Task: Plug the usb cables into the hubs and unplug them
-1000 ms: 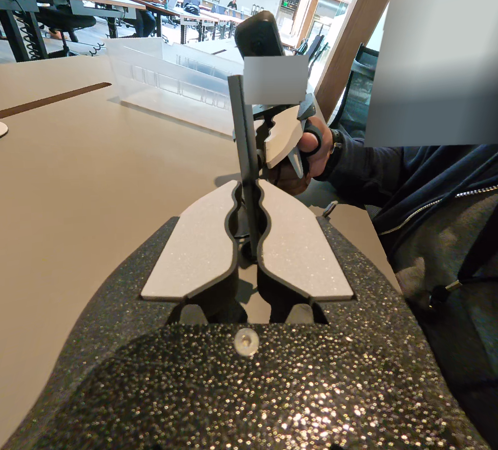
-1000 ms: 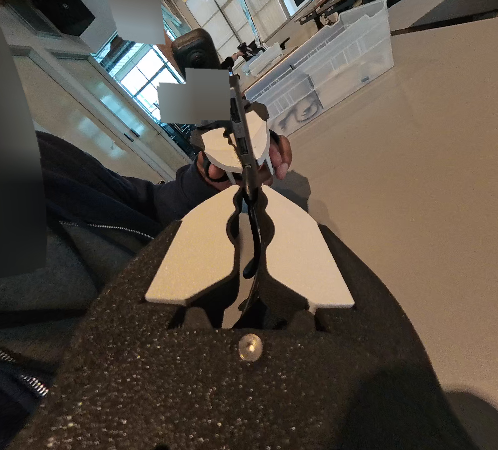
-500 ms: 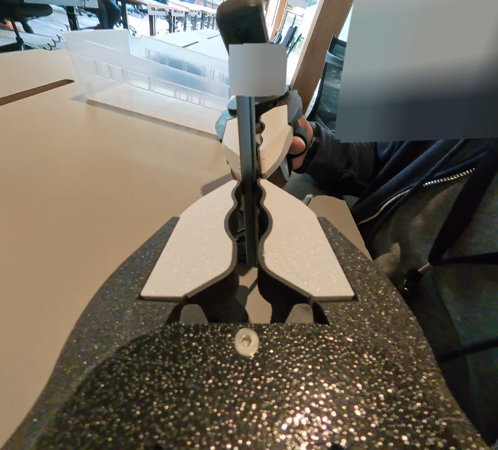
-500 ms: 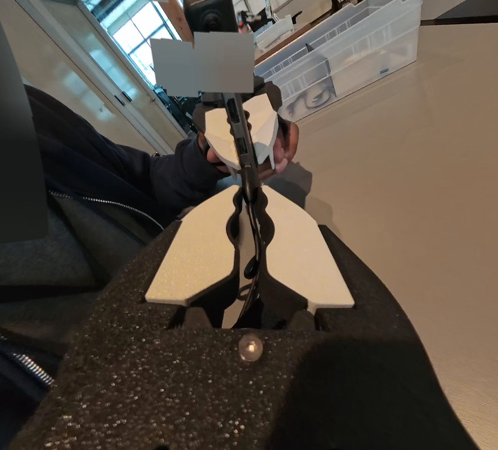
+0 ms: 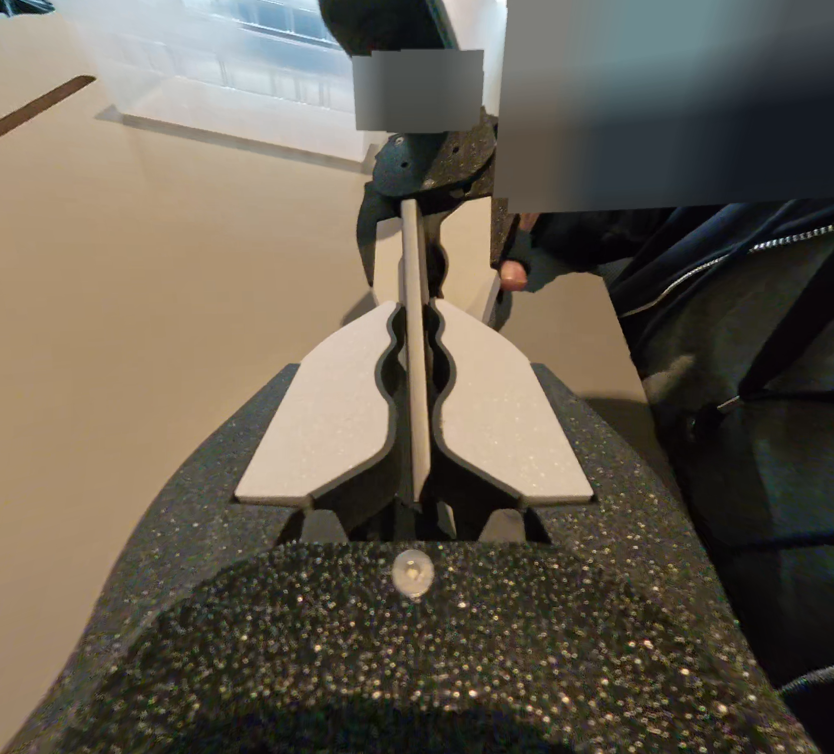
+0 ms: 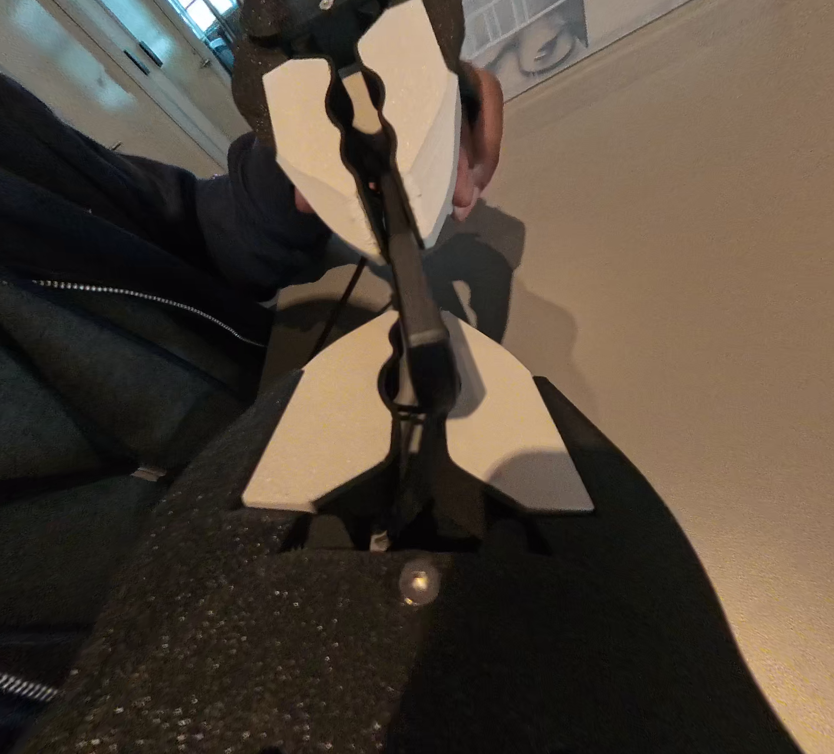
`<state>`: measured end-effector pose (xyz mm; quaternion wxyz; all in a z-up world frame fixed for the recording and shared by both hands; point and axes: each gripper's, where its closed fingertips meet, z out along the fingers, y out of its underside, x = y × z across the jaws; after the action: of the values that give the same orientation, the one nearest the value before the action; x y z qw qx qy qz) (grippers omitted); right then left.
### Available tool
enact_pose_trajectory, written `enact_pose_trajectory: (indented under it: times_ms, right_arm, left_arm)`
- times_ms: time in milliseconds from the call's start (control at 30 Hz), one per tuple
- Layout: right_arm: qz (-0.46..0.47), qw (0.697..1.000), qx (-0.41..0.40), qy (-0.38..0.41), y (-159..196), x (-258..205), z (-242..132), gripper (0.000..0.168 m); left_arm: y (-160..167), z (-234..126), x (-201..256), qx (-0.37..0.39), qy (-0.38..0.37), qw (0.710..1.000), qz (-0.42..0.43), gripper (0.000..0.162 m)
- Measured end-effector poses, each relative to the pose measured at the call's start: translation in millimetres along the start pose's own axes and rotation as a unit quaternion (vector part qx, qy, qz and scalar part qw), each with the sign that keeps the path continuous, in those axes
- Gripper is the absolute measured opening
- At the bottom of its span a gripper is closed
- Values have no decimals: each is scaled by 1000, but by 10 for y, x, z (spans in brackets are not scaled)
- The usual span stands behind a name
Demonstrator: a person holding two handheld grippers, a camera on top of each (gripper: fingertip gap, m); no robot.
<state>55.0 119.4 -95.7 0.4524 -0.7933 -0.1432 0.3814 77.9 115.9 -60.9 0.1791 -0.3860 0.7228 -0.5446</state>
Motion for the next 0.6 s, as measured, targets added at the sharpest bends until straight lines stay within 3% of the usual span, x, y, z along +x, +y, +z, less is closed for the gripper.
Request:
enact_pose_trajectory:
  times_ms: [233,600]
  right_arm:
    - [10,1000,21,3,-76,44,-102,10]
    - [13,1000,-17,-4,56,31,-70,10]
  left_arm:
    - [58,-85,-59,31,15,998,-52,9]
    - [213,-65,2,-7,20,999,-31,10]
